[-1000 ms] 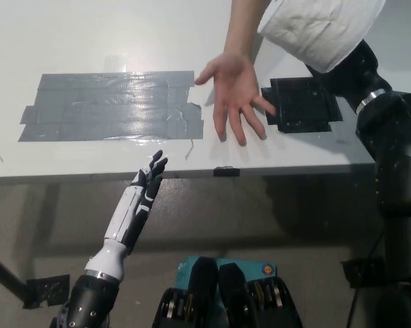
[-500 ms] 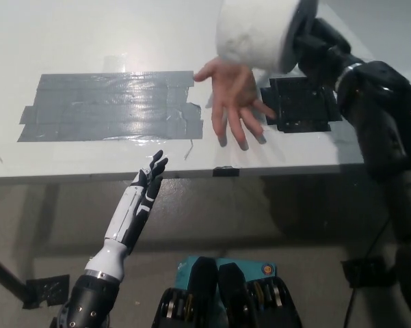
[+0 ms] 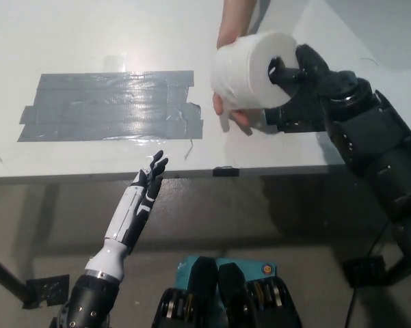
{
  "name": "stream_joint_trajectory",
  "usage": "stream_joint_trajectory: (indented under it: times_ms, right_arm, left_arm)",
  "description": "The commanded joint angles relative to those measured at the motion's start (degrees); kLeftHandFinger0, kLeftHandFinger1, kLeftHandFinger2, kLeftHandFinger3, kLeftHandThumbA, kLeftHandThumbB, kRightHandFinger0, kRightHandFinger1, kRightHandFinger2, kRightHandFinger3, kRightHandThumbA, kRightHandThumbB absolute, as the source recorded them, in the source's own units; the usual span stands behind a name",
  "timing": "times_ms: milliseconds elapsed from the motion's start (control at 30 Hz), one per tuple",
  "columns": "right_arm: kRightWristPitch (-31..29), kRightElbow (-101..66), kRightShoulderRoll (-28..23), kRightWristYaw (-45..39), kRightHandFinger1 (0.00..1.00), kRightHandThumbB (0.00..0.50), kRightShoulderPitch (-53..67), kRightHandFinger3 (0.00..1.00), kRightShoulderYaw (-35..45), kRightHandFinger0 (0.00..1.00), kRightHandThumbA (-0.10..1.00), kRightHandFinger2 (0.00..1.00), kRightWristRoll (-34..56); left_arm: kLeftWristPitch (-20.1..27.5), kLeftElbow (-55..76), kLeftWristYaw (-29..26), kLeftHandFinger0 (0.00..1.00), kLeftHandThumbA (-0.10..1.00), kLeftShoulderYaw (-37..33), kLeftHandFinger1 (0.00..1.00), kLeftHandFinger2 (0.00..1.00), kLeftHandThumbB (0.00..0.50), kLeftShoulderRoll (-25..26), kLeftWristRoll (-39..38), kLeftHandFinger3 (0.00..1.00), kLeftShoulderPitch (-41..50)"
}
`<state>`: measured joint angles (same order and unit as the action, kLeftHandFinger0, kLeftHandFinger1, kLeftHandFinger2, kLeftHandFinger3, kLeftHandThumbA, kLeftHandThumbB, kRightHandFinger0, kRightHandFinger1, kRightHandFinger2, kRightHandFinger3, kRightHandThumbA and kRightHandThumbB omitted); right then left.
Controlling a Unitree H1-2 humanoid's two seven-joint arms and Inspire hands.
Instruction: A toilet paper roll is kept on the black spot on the desk infront of the robot and the robot inserts its right thumb into the hole in the centre to grab the roll. Then it passes the roll to a person.
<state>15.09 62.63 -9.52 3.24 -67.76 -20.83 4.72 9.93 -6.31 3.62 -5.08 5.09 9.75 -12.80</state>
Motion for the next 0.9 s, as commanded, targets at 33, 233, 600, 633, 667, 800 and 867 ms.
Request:
stream_joint_trajectory:
  times_ms: [33,233,600,633,667,800,867]
  right_arm:
    - [-10.38,1.13,1.55,3.72,0.48,0.193,-6.56,0.81,-1.83,0.01,-0.10,0.90,-8.42]
    - [-9.08,0.12,2.84,0.27,0.94,0.295,-6.15,1.00,-2.23,0.62,0.16,1.00,-10.47]
    - [-0.46,-17.42,-4.65,-13.07,1.00,0.500,-5.30,1.00,0.31,1.00,0.74,1.00,-9.98]
    - [0.11,-20.61,-5.59,-13.41,1.00,0.500,-4.66,1.00,1.29,1.00,0.75,1.00,-9.62]
    - [0.27,-22.38,-6.23,-13.93,1.00,0.500,-4.33,1.00,1.48,1.00,0.75,1.00,-9.84]
    - [2.92,-34.13,-10.60,-15.44,1.00,0.500,-1.86,1.00,3.83,1.00,0.76,1.00,-9.84]
    - [3.27,-37.68,-11.37,-14.38,1.00,0.500,-0.49,1.00,5.79,1.00,0.78,1.00,-9.63]
  left_arm:
    - [1.66,2.19,-0.50,1.00,1.00,0.13,1.00,1.00,0.126,0.08,0.01,1.00,-1.92]
    - [1.49,2.28,-0.41,1.00,1.00,0.02,1.00,1.00,0.128,0.13,0.17,1.00,-2.15]
    - [1.58,2.36,-0.22,1.00,1.00,0.08,1.00,1.00,0.109,0.31,-0.09,1.00,-2.20]
    - [1.47,2.43,-0.22,1.00,1.00,0.16,1.00,1.00,0.113,0.33,-0.20,1.00,-2.13]
    - [1.39,2.42,-0.22,1.00,1.00,0.22,1.00,1.00,0.114,0.30,-0.32,1.00,-2.12]
    - [1.26,2.51,-0.16,1.00,1.00,0.08,1.00,1.00,0.119,0.23,-0.26,1.00,-1.62]
    - [1.64,2.30,-0.16,1.00,1.00,0.01,1.00,1.00,0.117,0.27,-0.23,1.00,-1.48]
